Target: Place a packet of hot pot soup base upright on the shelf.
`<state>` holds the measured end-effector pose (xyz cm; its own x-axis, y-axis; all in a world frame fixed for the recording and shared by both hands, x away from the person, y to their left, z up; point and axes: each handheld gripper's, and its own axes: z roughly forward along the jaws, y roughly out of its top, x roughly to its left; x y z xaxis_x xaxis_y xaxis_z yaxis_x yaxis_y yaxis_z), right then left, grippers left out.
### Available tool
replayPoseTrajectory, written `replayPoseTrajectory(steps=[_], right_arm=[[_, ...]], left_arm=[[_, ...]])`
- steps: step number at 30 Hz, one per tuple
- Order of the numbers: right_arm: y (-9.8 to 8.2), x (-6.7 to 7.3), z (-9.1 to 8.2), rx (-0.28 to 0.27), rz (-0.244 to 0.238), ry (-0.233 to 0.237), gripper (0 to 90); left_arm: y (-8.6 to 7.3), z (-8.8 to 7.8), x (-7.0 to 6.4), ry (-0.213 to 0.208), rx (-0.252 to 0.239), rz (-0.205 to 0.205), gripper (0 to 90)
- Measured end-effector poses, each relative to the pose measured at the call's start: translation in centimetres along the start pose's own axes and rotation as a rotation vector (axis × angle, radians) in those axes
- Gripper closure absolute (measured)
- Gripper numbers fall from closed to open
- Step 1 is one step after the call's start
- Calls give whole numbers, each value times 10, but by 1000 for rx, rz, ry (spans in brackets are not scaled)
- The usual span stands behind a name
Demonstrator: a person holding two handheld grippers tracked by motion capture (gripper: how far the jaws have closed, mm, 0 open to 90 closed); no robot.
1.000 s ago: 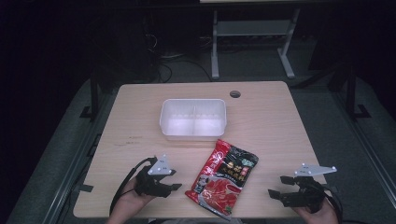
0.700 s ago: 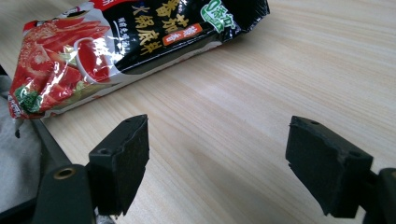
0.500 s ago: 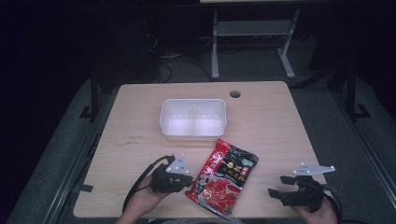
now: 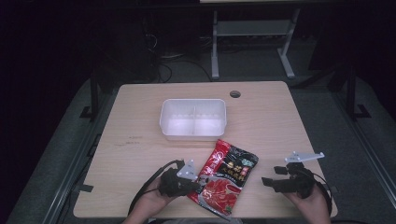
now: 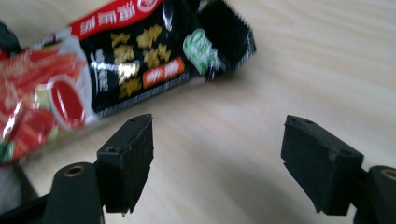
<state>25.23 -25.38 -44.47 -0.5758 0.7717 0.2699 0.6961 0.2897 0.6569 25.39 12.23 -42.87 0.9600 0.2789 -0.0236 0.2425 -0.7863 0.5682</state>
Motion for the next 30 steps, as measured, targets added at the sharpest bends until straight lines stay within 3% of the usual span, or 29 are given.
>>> replayPoseTrajectory(steps=[5, 10, 17, 24, 28, 30], right_arm=[[25, -7, 15, 6, 24, 22, 244], [47, -14, 32, 42, 35, 4, 353], [58, -25, 39, 41, 64, 40, 475], [70, -32, 52, 97, 85, 64, 532], [69, -38, 59, 107, 116, 94, 548], [68, -39, 65, 119, 131, 131, 571]], left_arm=[[1, 3, -1, 10, 10, 6, 900], [1, 5, -1, 14, 13, 10, 900], [0, 5, -1, 12, 6, 2, 900], [0, 6, 0, 9, 7, 1, 900], [0, 6, 0, 9, 4, -2, 900], [-1, 6, 0, 8, 1, -3, 899]])
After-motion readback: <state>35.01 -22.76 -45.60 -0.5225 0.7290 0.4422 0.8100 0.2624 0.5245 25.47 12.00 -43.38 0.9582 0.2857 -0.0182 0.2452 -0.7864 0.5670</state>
